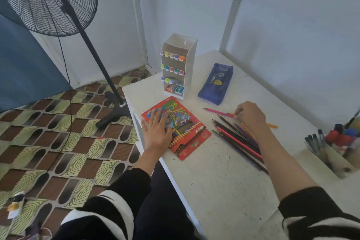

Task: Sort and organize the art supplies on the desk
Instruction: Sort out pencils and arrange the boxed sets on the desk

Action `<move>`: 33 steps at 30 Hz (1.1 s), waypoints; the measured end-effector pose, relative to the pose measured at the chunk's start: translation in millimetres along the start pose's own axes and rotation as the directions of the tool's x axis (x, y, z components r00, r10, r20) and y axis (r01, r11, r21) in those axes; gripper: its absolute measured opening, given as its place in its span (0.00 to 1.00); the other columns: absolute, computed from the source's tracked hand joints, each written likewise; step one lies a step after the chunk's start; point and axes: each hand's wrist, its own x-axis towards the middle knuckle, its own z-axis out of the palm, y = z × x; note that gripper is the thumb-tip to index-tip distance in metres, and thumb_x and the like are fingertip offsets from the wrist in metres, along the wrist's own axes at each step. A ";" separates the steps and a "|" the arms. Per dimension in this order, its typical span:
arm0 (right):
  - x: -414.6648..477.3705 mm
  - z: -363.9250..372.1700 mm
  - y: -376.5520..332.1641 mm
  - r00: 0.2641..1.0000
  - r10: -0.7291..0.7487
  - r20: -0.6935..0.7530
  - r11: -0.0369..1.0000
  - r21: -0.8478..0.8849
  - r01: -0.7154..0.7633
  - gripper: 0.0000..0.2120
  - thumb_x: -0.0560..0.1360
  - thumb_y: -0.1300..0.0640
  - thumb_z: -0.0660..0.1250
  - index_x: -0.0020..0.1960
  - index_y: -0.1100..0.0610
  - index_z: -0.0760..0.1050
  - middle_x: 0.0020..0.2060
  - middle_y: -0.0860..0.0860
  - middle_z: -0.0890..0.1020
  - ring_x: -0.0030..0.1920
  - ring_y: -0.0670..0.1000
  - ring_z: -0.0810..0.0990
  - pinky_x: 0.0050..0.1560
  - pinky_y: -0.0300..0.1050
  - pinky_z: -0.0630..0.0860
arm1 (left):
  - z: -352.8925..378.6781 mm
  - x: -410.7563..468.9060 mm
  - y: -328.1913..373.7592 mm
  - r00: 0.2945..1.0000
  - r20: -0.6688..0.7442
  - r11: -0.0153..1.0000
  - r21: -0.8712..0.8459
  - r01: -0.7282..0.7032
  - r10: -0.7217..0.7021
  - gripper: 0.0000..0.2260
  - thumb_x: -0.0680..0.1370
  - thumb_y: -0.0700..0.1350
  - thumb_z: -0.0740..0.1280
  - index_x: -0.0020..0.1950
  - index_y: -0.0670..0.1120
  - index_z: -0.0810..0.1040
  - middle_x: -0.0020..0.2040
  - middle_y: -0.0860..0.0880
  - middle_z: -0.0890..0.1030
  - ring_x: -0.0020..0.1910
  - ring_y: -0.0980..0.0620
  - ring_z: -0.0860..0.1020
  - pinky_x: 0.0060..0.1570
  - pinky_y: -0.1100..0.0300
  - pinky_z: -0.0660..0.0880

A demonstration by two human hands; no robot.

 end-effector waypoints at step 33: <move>-153.7 69.1 -16.7 0.962 0.158 -0.223 0.552 0.827 0.101 0.09 0.70 0.67 0.72 0.42 0.54 0.82 0.40 0.52 0.81 0.37 0.42 0.77 0.37 0.31 0.73 | -1.9 -0.2 0.9 1.000 0.025 1.000 0.029 0.005 -0.006 0.22 0.81 0.49 0.56 0.75 0.54 0.60 0.78 0.51 0.53 0.77 0.52 0.44 0.71 0.47 0.32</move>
